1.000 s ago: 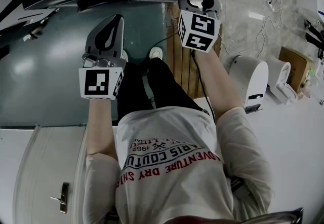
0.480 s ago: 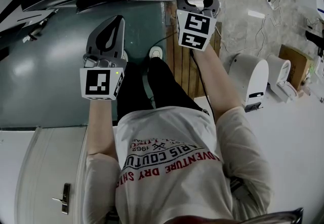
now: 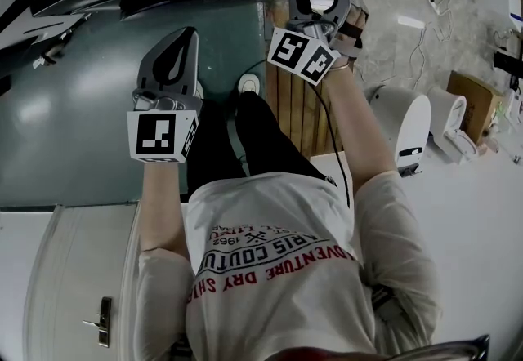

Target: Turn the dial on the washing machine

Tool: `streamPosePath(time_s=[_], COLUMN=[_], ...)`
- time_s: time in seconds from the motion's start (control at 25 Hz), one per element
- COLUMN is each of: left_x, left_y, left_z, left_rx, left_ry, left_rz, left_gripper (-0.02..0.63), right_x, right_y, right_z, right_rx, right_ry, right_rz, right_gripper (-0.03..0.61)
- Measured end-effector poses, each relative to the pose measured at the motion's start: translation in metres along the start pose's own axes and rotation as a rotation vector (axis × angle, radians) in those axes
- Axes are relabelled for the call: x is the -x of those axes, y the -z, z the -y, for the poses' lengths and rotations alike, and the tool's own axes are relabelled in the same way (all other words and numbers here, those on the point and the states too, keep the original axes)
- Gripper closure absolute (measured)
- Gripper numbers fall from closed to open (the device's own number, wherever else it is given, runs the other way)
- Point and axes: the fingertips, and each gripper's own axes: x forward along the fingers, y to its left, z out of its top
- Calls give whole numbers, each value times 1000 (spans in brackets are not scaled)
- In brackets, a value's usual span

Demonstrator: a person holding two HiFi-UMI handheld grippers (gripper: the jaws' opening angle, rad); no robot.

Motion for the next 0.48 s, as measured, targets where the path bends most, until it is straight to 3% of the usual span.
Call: streamPosePath(time_s=[0.28,0.4,0.48], left_x=[2,3,4], left_y=[6,10,12], left_z=[0,-1,0], left_rx=[13,18,25], left_ry=[-7,-12,-16], left_rz=[-3,-7,-10], left_gripper=[598,598,598], right_x=[0,-4,-4], right_y=[0,1,0], right_z=[-12,-11,-8], right_rx=[243,266,240], right_ry=[40,56,62], right_rz=[49,55,60], right_gripper=[227,229,267])
